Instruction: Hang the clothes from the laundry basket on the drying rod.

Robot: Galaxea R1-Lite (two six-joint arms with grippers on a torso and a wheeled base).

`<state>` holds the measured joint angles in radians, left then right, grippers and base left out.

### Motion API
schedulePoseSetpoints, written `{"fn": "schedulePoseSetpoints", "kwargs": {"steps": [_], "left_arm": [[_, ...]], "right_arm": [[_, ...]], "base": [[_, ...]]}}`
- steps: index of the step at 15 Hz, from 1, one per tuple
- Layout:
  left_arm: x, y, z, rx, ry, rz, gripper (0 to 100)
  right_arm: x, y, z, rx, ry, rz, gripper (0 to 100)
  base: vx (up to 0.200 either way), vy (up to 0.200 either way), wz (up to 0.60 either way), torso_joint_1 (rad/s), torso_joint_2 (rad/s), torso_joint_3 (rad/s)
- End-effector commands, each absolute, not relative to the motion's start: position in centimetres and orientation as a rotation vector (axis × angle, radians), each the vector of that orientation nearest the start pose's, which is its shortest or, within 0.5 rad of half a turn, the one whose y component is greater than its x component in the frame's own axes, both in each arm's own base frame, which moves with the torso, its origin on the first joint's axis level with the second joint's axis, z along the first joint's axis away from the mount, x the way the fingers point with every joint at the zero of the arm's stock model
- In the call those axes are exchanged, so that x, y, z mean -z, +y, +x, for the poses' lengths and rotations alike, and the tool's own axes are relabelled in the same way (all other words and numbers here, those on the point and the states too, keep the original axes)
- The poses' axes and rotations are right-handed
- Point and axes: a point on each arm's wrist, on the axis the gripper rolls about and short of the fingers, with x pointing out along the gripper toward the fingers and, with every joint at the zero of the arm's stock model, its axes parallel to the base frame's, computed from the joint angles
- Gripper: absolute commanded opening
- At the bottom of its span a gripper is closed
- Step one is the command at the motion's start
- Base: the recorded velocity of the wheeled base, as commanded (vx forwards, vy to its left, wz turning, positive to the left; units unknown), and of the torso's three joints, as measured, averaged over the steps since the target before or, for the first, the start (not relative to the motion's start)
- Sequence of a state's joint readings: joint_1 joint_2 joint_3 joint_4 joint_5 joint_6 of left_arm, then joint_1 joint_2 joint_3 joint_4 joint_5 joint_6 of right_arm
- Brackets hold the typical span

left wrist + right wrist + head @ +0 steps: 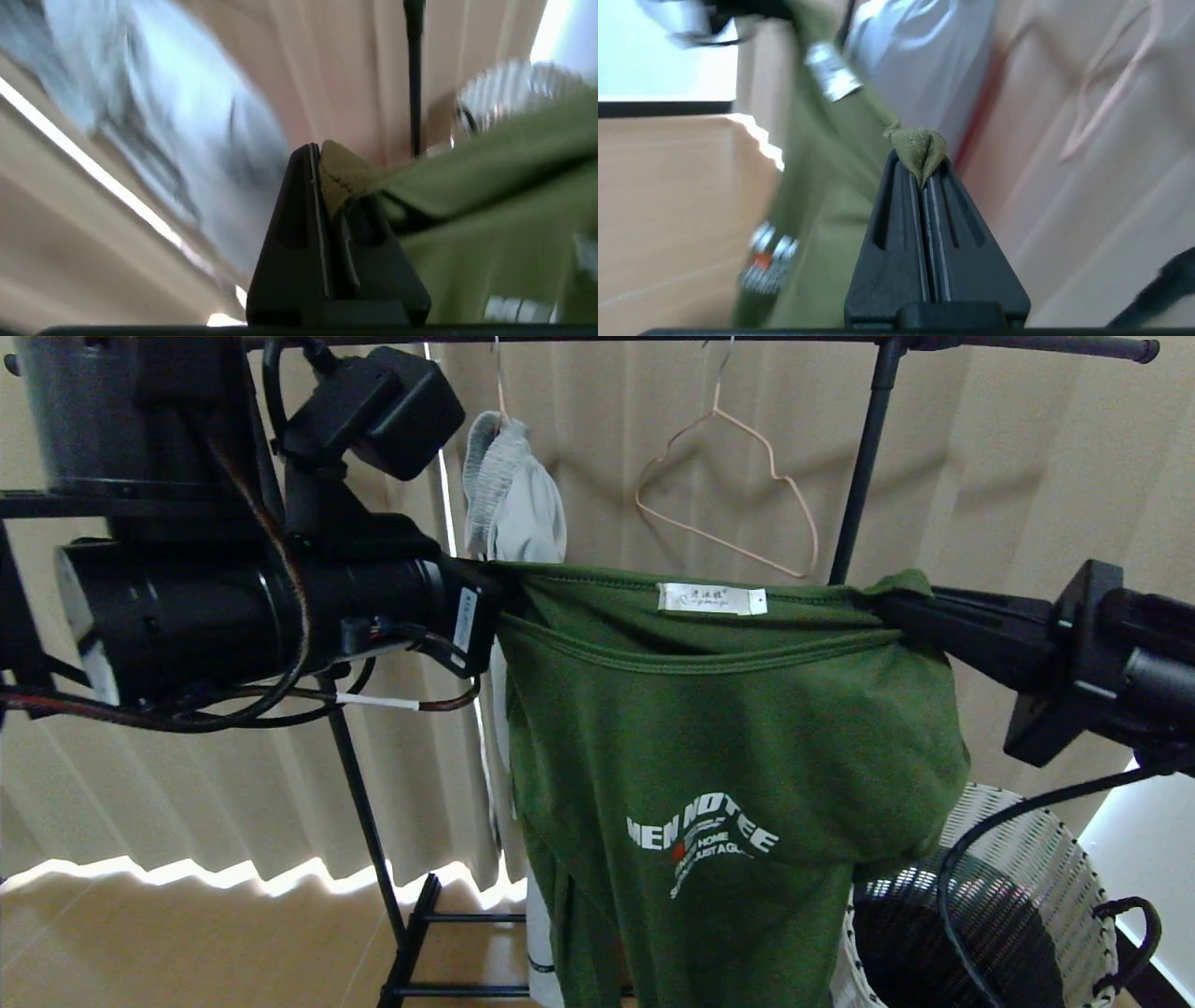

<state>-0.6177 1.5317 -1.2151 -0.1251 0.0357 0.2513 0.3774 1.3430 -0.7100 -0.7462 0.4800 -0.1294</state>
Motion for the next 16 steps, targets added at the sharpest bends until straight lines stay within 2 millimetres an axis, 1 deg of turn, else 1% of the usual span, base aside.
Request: {"fn": "schedulePoseSetpoints", "kwargs": {"steps": [1,2,3,5,6,9,11,12,13,14,15,16], "left_arm": [[-30.2,-15.0,20.2,0.624,0.097,0.304,0],[-30.0,-14.7,18.9,0.650,0.112,0.314,0],[-29.8,-14.7,18.0,0.671,0.121,0.322,0],[-29.8,-14.8,16.9,0.710,0.121,0.331,0],[-29.9,-14.9,16.7,0.721,0.118,0.331,0],[-29.8,-15.2,16.7,0.727,0.120,0.334,0],[-29.9,-15.5,17.1,0.724,0.115,0.334,0],[-30.8,-16.3,18.0,0.715,0.075,0.317,0],[-31.5,-16.7,18.5,0.710,0.048,0.306,0],[-32.0,-17.0,18.7,0.708,0.031,0.298,0],[-32.0,-17.0,18.8,0.710,0.031,0.299,0],[-31.9,-17.1,18.7,0.713,0.034,0.300,0]], "right_arm": [[-25.9,9.7,22.3,-0.839,-0.185,-0.129,0],[-26.3,10.2,23.4,-0.834,-0.240,-0.132,0],[-26.5,10.5,24.2,-0.832,-0.276,-0.134,0],[-26.7,10.8,25.1,-0.830,-0.304,-0.136,0],[-26.8,10.9,25.1,-0.829,-0.309,-0.136,0],[-27.1,10.7,24.7,-0.828,-0.322,-0.137,0],[-27.8,10.2,23.9,-0.811,-0.338,-0.135,0],[-28.7,9.8,23.1,-0.800,-0.361,-0.114,0],[-29.3,9.6,22.5,-0.800,-0.366,-0.109,0],[-29.4,9.3,21.9,-0.802,-0.349,-0.108,0],[-29.2,9.1,21.3,-0.804,-0.323,-0.105,0],[-28.8,9.1,21.2,-0.805,-0.309,-0.104,0]], "base": [[0.000,0.000,0.00,0.000,0.00,0.000],[0.000,0.000,0.00,0.000,0.00,0.000],[0.000,0.000,0.00,0.000,0.00,0.000],[0.000,0.000,0.00,0.000,0.00,0.000],[0.000,0.000,0.00,0.000,0.00,0.000],[0.000,0.000,0.00,0.000,0.00,0.000],[0.000,0.000,0.00,0.000,0.00,0.000],[0.000,0.000,0.00,0.000,0.00,0.000],[0.000,0.000,0.00,0.000,0.00,0.000],[0.000,0.000,0.00,0.000,0.00,0.000],[0.000,0.000,0.00,0.000,0.00,0.000],[0.000,0.000,0.00,0.000,0.00,0.000]]}}
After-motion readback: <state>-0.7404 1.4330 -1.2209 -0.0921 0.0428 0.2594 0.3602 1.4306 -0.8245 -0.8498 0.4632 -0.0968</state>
